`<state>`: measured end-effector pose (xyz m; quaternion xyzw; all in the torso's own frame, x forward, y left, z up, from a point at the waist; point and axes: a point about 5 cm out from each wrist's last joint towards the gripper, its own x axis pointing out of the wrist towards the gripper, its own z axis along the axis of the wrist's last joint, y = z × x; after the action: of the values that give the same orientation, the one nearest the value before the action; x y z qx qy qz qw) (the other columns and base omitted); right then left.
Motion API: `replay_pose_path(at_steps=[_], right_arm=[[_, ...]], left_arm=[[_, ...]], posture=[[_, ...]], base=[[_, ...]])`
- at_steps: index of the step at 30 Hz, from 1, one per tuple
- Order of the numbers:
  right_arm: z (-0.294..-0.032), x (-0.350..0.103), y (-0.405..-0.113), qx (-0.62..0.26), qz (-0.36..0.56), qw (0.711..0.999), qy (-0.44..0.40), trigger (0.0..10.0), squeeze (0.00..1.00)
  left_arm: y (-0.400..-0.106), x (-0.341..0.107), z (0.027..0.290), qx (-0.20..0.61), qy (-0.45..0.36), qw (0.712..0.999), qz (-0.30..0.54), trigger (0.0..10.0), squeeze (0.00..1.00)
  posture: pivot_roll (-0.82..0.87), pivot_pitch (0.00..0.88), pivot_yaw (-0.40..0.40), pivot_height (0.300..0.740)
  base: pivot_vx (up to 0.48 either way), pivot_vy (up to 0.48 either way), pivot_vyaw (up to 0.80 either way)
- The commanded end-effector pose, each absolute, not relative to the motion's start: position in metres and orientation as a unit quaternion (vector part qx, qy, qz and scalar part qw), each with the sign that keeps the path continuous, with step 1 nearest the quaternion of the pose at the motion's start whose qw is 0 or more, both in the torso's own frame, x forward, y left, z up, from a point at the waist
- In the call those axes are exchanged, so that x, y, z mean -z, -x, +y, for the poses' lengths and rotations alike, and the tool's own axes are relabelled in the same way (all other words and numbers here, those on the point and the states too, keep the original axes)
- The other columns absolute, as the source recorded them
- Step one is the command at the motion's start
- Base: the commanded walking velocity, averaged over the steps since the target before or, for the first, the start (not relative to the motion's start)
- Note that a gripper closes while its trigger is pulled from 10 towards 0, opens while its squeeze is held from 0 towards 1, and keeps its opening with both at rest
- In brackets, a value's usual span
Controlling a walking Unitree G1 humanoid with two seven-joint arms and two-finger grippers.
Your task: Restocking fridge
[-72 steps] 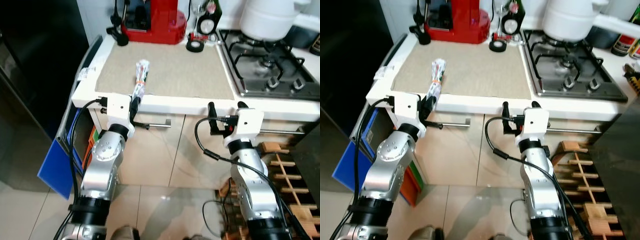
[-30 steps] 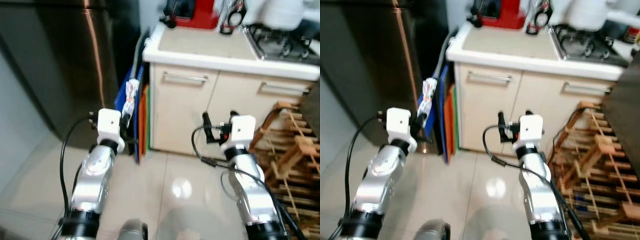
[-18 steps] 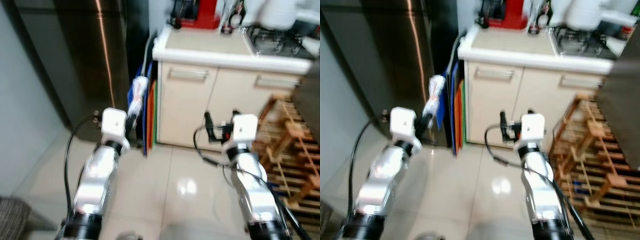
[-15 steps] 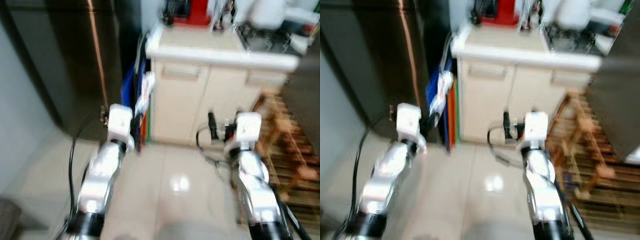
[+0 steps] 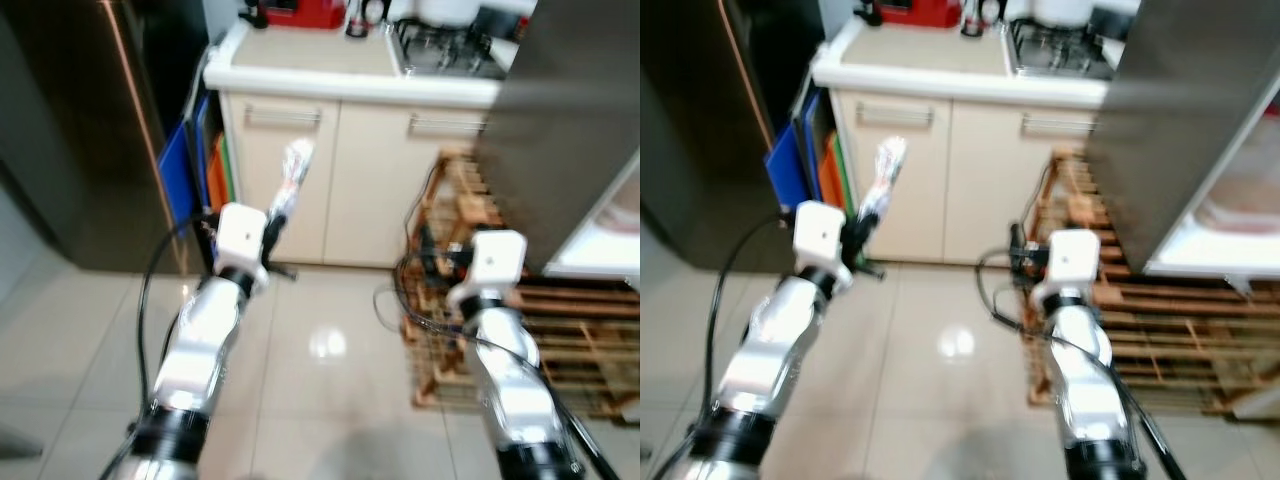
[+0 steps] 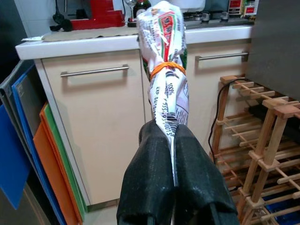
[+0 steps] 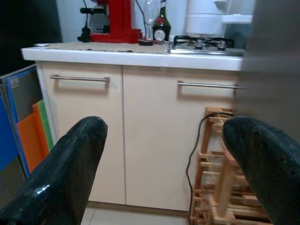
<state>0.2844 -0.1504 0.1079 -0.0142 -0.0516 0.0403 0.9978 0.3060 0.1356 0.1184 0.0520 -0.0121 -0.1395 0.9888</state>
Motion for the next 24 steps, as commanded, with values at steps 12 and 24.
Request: replay_pose_path(at_steps=[12,24], right_arm=[[-0.1561,-0.1104,-0.2848,-0.029,-0.056,0.998,0.020,10.0,0.00],[-0.1568,-0.1100,-0.2862,-0.032,-0.055,0.998,0.023,10.0,0.00]], left_arm=[[-0.3082,-0.1223,0.1281,0.137,-0.054,0.989,-0.027,10.0,0.00],[-0.3128,-0.1237,0.1258,0.133,-0.060,0.989,-0.031,10.0,0.00]], posture=[[-0.06,0.000,0.010,0.740],[-0.06,0.000,0.010,0.740]], base=[[0.000,-0.426,0.00],[0.276,-0.390,0.00]])
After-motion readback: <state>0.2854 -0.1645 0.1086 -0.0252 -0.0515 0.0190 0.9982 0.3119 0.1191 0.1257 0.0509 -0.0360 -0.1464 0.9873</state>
